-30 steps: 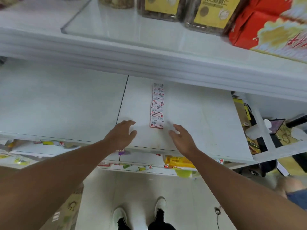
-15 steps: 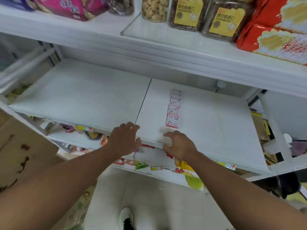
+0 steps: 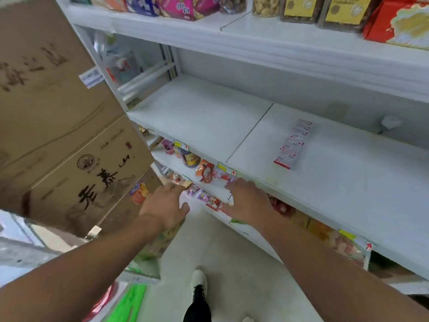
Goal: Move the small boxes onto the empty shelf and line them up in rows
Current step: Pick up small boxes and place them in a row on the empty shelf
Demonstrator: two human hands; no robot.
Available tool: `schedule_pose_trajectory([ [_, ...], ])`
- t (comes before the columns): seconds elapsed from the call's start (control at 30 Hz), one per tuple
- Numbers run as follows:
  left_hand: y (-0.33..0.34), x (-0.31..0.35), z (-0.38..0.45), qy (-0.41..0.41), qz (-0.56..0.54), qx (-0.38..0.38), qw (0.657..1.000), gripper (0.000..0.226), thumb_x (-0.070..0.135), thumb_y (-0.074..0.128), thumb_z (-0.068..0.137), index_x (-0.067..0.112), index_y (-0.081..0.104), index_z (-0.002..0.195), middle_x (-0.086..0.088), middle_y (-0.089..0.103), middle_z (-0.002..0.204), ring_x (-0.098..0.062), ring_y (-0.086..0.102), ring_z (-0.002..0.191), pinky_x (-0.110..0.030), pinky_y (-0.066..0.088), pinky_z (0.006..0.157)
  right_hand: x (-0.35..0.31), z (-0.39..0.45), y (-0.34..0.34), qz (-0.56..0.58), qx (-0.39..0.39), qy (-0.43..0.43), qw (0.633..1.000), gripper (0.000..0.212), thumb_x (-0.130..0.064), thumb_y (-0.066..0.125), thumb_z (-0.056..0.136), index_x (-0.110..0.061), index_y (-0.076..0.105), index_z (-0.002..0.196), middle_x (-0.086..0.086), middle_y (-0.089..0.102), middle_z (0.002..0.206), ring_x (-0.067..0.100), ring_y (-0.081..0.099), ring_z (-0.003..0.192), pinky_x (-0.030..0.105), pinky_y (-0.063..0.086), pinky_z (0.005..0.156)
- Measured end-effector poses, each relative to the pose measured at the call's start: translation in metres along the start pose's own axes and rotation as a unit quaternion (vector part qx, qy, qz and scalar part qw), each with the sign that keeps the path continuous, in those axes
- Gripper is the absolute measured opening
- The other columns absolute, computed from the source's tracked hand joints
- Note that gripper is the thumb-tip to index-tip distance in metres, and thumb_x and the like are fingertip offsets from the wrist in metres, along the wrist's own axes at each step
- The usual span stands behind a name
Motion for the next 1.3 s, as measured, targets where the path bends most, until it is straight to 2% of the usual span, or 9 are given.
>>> schedule_pose_trajectory([
  [0.13,0.011,-0.030,-0.057,-0.058,-0.027,-0.001,0.998,0.059,0.054,0.050,0.100,0.032,0.042,0.154,0.000,0.047,0.154,-0.028,0.043,0.142,-0.049,0.045,0.112,-0.054,-0.017,0.017,-0.025,-0.007,-0.074,0.997,0.063,-0.054,0.060,0.090,-0.030,0.055,0.147,0.004,0.057,0.139,0.031,0.056,0.127,0.042,0.052,0.097],
  [0.3,0.025,-0.079,-0.123,-0.128,-0.051,0.018,0.990,0.057,0.048,0.053,0.101,0.027,0.045,0.153,-0.003,0.048,0.154,-0.029,0.046,0.138,-0.045,0.044,0.113,-0.121,-0.032,0.035,-0.037,-0.034,-0.135,0.990,0.065,-0.057,0.061,0.089,-0.031,0.053,0.149,0.001,0.053,0.149,0.029,0.053,0.133,0.047,0.054,0.099],
  [0.43,0.037,-0.128,-0.179,-0.176,-0.081,0.050,0.980,0.054,0.048,0.052,0.099,0.028,0.049,0.148,-0.001,0.051,0.150,-0.028,0.051,0.134,-0.045,0.048,0.108,-0.182,-0.046,0.052,-0.041,-0.060,-0.175,0.982,0.067,-0.054,0.064,0.088,-0.033,0.053,0.150,0.000,0.054,0.148,0.027,0.054,0.134,0.048,0.055,0.100],
  [0.7,0.078,-0.231,-0.326,-0.291,-0.106,0.065,0.949,0.061,0.058,0.044,0.093,0.030,0.054,0.147,-0.002,0.057,0.146,-0.032,0.056,0.127,-0.047,0.052,0.097,-0.320,-0.103,0.113,-0.068,-0.113,-0.248,0.960,0.068,-0.057,0.057,0.080,-0.033,0.057,0.144,-0.002,0.055,0.140,0.025,0.057,0.127,0.043,0.054,0.100],
  [0.8,0.091,-0.272,-0.380,-0.336,-0.115,0.058,0.933,0.062,0.058,0.044,0.095,0.027,0.052,0.149,-0.004,0.056,0.148,-0.031,0.055,0.130,-0.048,0.050,0.100,-0.372,-0.126,0.139,-0.092,-0.109,-0.281,0.949,0.064,-0.060,0.058,0.079,-0.032,0.060,0.137,0.000,0.058,0.131,0.027,0.058,0.124,0.044,0.055,0.097],
  [0.9,0.109,-0.308,-0.427,-0.361,-0.118,0.058,0.923,0.061,0.059,0.049,0.098,0.029,0.050,0.151,-0.002,0.053,0.153,-0.030,0.051,0.137,-0.048,0.049,0.105,-0.420,-0.151,0.159,-0.101,-0.113,-0.307,0.940,0.066,-0.062,0.061,0.082,-0.033,0.058,0.142,-0.001,0.059,0.131,0.025,0.058,0.124,0.044,0.055,0.099],
  [1.07,0.136,-0.355,-0.483,-0.383,-0.141,0.061,0.911,0.062,0.059,0.049,0.099,0.030,0.048,0.153,-0.003,0.051,0.155,-0.030,0.052,0.135,-0.048,0.049,0.104,-0.478,-0.182,0.186,-0.123,-0.125,-0.325,0.929,0.070,-0.057,0.066,0.085,-0.034,0.054,0.150,0.000,0.056,0.146,0.025,0.055,0.136,0.044,0.051,0.106],
  [1.3,0.159,-0.390,-0.513,-0.396,-0.164,0.042,0.903,0.058,0.049,0.052,0.101,0.029,0.045,0.155,-0.003,0.050,0.155,-0.028,0.050,0.136,-0.048,0.050,0.107,-0.522,-0.191,0.216,-0.137,-0.149,-0.339,0.919,0.069,-0.058,0.066,0.084,-0.033,0.057,0.147,-0.001,0.060,0.137,0.022,0.056,0.132,0.043,0.053,0.106],
])
Point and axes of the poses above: each hand's wrist, its own z-axis towards the middle knuckle, its own y-axis out of the palm, x = y × z, the point moved 4 cm from there along z, towards the middle knuckle
